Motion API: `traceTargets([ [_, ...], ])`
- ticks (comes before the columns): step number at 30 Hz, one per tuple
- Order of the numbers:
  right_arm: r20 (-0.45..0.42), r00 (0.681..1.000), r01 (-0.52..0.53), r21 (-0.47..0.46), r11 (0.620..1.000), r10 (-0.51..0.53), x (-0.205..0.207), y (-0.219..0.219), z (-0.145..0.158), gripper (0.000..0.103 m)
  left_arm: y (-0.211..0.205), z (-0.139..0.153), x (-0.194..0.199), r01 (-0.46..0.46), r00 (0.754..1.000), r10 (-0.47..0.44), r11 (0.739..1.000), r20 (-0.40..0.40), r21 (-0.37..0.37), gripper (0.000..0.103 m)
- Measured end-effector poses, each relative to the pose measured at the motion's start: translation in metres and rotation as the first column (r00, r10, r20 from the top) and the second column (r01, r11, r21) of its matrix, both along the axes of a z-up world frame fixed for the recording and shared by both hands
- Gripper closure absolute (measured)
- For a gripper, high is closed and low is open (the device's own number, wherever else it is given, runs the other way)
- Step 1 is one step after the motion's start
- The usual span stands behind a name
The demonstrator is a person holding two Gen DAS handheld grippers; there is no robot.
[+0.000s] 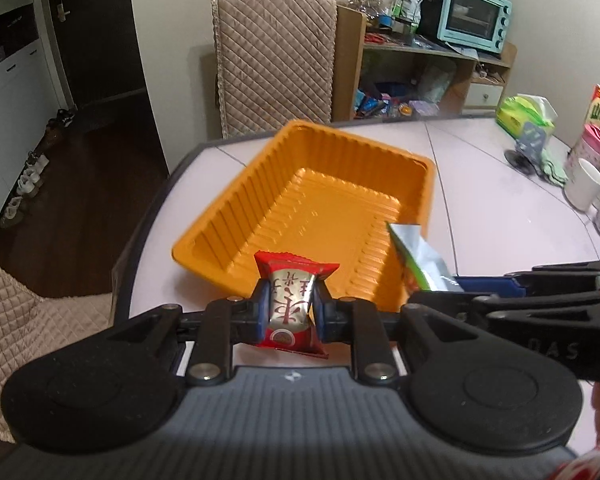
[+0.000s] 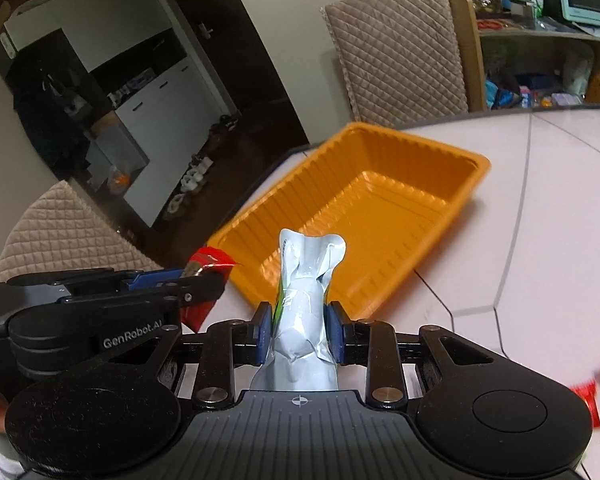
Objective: Organize snacks
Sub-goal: 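Carry both packets over the orange tray with both tools, then open both tools to drop the red candy and silver packet into the tray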
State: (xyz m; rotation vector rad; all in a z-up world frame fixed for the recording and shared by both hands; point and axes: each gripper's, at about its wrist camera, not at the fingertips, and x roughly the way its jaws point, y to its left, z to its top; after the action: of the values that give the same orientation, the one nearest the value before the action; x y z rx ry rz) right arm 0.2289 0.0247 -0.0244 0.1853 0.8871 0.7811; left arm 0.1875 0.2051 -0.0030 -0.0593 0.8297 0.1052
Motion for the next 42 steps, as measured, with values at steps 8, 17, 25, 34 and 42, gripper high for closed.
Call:
traceTargets([
  [8,-0.023,0.998,0.052,-0.005,0.999,-0.053,0.044,0.033,-0.011,0.073,0.021,-0.009,0.051,0.01,1.0,-0.01,1.0,-0.014,-0.001,0.083],
  [17,-0.088,0.99,0.109,-0.04,0.993,-0.113,0.085,0.043,-0.041,0.073,0.036,-0.035,0.092,0.014,0.998,-0.013,1.0,-0.063,0.003,0.083],
  [25,-0.066,0.988,0.135,-0.056,0.989,-0.138,0.093,0.049,-0.047,0.072,0.035,-0.047,0.106,0.019,0.997,-0.019,1.0,-0.081,0.003,0.083],
  [34,-0.057,0.99,0.127,-0.042,0.991,-0.13,0.1,0.039,-0.044,0.057,0.035,-0.05,0.111,0.014,0.996,-0.014,1.0,-0.087,0.003,0.083],
  [42,-0.055,0.991,0.117,-0.029,0.993,-0.119,0.1,0.033,-0.039,0.057,0.036,-0.047,0.113,0.002,0.997,-0.002,1.0,-0.079,-0.005,0.082],
])
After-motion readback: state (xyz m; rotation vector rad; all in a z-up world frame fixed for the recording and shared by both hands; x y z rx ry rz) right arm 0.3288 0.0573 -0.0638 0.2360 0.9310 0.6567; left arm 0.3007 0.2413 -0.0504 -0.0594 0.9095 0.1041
